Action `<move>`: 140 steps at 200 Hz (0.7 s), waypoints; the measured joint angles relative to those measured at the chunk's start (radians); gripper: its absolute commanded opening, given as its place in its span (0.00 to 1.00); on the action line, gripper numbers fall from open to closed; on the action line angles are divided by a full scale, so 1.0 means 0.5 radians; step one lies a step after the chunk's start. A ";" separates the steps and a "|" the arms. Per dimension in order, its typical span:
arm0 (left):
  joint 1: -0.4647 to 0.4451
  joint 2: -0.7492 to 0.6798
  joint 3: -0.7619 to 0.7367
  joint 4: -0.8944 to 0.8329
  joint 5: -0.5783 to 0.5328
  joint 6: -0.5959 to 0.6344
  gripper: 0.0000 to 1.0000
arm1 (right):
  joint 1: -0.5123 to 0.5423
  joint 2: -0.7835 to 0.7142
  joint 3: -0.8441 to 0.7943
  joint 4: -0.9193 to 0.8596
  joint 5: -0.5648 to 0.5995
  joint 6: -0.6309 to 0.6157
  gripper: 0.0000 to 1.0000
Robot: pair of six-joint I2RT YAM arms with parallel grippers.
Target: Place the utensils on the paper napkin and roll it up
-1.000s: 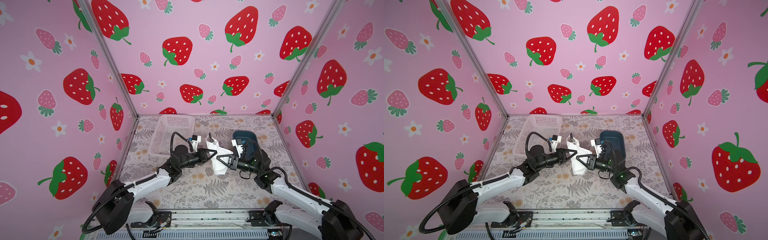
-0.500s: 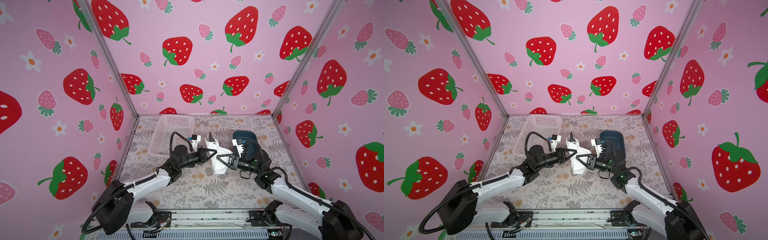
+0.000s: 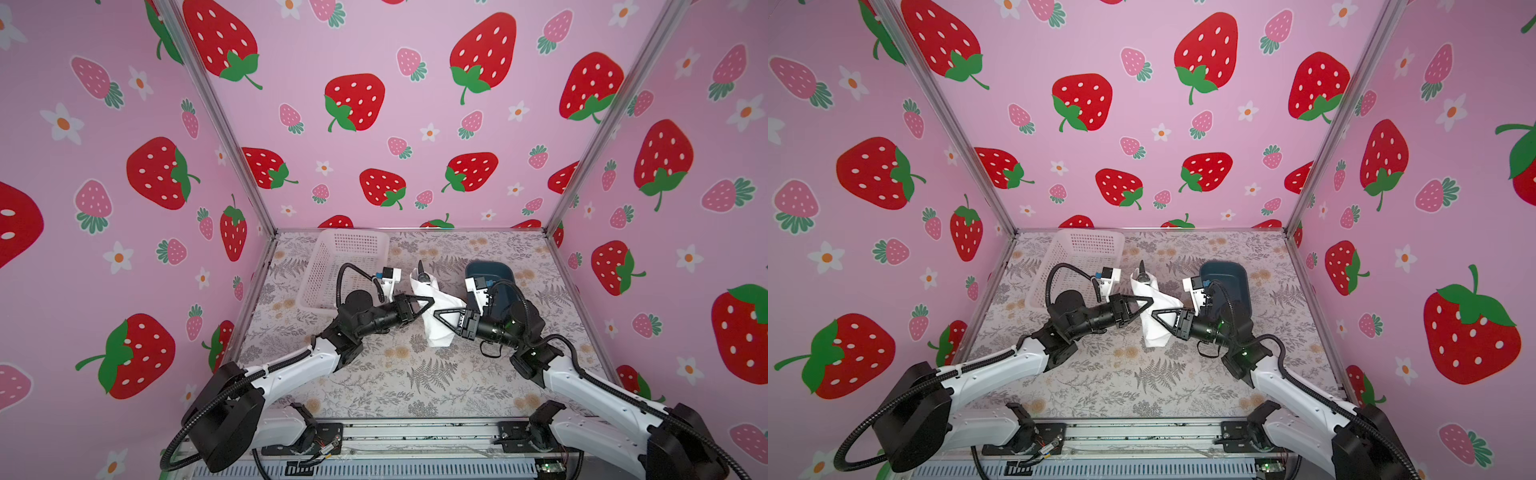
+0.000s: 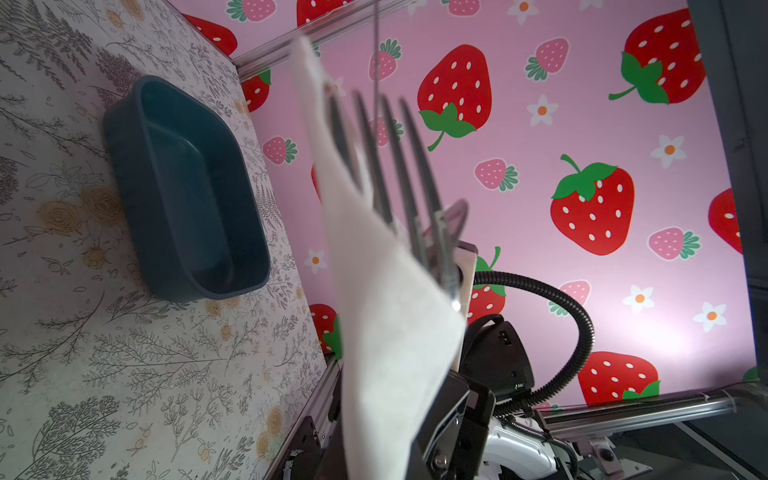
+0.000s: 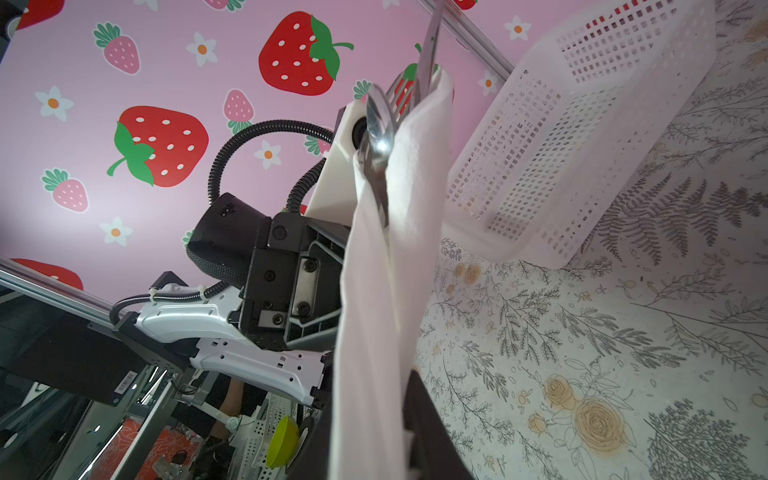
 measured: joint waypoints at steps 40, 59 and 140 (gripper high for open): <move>0.001 -0.052 0.000 -0.002 -0.002 -0.006 0.12 | 0.000 -0.070 0.000 -0.025 0.054 0.022 0.32; 0.005 -0.078 0.000 -0.001 -0.003 -0.006 0.12 | 0.000 -0.131 0.001 -0.065 0.108 0.027 0.33; 0.031 -0.097 0.000 -0.002 -0.007 -0.009 0.12 | 0.000 -0.391 0.146 -0.488 0.388 -0.037 0.46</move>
